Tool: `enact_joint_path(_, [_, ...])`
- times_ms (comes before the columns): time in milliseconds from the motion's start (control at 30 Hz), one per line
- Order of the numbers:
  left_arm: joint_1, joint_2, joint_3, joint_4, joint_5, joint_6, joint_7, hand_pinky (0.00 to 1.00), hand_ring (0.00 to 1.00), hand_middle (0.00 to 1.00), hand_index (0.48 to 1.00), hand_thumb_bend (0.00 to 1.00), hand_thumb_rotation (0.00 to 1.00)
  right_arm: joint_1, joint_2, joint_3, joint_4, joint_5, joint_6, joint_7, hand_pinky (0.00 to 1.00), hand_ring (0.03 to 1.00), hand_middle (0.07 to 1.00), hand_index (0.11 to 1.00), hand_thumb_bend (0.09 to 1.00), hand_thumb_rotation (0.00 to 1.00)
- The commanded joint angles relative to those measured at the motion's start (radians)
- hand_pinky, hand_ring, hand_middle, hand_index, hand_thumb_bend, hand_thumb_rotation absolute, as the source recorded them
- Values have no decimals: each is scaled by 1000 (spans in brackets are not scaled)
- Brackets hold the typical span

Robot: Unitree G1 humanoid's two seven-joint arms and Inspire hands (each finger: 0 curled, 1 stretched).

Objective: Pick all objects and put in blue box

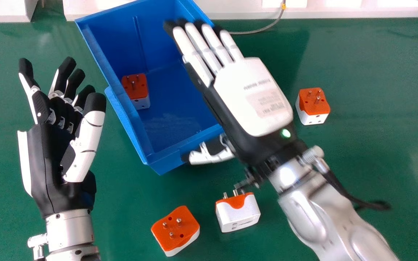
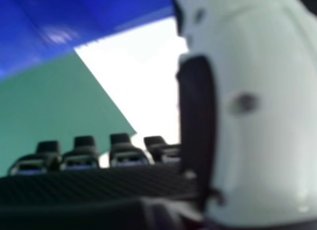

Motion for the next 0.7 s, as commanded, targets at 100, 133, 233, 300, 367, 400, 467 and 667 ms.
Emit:
enact_joint_path(100, [7,-2,-7,-38,-2,1,-5,838,892,912,897,663,442,211,-62,-50,-349,-28,170,338,940,1000,1000,974,869,365])
enact_joint_path(133, [6,-2,-7,-38,-4,1,-7,838,892,912,897,663,442,235,-64,-48,-377,-49,193,379,940,1000,1000,974,869,365])
enact_joint_path(233, [6,2,-9,-36,-16,-1,-21,842,898,917,899,649,435,293,-57,-36,-426,-102,237,463,918,990,1000,965,863,358])
enact_joint_path(300, [10,2,-9,-37,-17,-1,-23,841,901,918,899,649,435,315,-56,-32,-433,-121,247,499,909,981,998,958,863,344])
enact_joint_path(367, [14,0,-9,-36,-16,-3,-23,845,904,918,899,653,433,321,-55,-31,-430,-132,249,529,913,977,992,953,856,322])
enact_joint_path(400, [15,0,-9,-35,-17,-5,-24,845,904,918,899,653,433,320,-54,-30,-427,-138,250,544,913,977,992,953,856,322])
enact_joint_path(467, [16,0,-9,-33,-20,-6,-27,847,904,917,900,649,436,315,-47,-28,-422,-149,254,567,909,964,981,941,849,312])
enact_joint_path(667, [17,-1,-10,-37,-21,0,-26,851,907,916,902,649,431,281,-25,-15,-365,-128,238,597,886,928,945,901,826,271])
